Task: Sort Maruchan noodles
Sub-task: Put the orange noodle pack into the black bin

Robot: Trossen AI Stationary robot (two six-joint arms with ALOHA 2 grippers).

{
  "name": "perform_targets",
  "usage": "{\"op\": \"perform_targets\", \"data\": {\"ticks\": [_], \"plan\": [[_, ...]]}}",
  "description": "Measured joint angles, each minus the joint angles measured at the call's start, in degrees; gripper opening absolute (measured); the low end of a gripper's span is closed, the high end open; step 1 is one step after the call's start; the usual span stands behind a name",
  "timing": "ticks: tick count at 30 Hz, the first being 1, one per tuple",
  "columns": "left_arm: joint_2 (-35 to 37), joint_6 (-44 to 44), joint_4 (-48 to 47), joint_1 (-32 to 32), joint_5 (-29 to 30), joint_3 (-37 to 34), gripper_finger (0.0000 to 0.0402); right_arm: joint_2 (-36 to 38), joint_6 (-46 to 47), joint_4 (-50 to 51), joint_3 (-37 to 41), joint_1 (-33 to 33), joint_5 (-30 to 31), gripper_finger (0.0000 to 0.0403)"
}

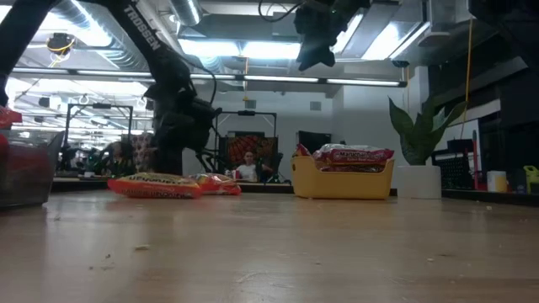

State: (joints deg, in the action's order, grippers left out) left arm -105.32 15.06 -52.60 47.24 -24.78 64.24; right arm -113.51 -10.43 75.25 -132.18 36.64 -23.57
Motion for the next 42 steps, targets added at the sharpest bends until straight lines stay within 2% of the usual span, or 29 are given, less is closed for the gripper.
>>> {"op": "perform_targets", "data": {"ticks": [7, 12, 19, 24, 30, 34, 38, 42], "plan": [[0.0, -5.1, 4.0, -4.5, -7.0, 0.0, 0.0231, 0.0, 0.2, 3.2, 0.0, -0.3, -0.8, 0.0131], [0.0, -8.8, 7.5, -10.3, -9.4, 0.0, 0.0231, 0.3, 1.5, 4.4, 0.0, -0.3, -8.2, 0.0131], [0.0, -12.3, 10.3, -19.1, -9.4, 0.0, 0.0231, 3.7, -0.6, 15.1, 0.0, -1.8, -11.5, 0.0131], [0.3, -14.5, 11.0, -23.4, -9.3, 0.2, 0.0231, 9.3, -0.4, 14.8, 0.0, -6.0, -11.1, 0.0131], [5.2, -14.7, 7.8, -22.4, -8.2, 4.5, 0.0231, 14.9, 1.4, 14.8, 0.0, -11.8, -2.5, 0.0131], [11.4, -14.7, 3.6, -19.9, -4.7, 8.8, 0.0231, 18.2, 4.3, 14.8, 0.0, -14.4, 2.4, 0.0131], [19.1, -15.0, 0.2, -17.0, -0.9, 12.7, 0.0231, 22.1, 5.8, 14.8, 0.0, -15.7, 2.3, 0.0131], [26.9, -17.8, 0.2, -14.4, 0.2, 14.4, 0.0231, 26.7, 6.4, 14.5, 0.6, -17.8, 1.1, 0.0131]]}}
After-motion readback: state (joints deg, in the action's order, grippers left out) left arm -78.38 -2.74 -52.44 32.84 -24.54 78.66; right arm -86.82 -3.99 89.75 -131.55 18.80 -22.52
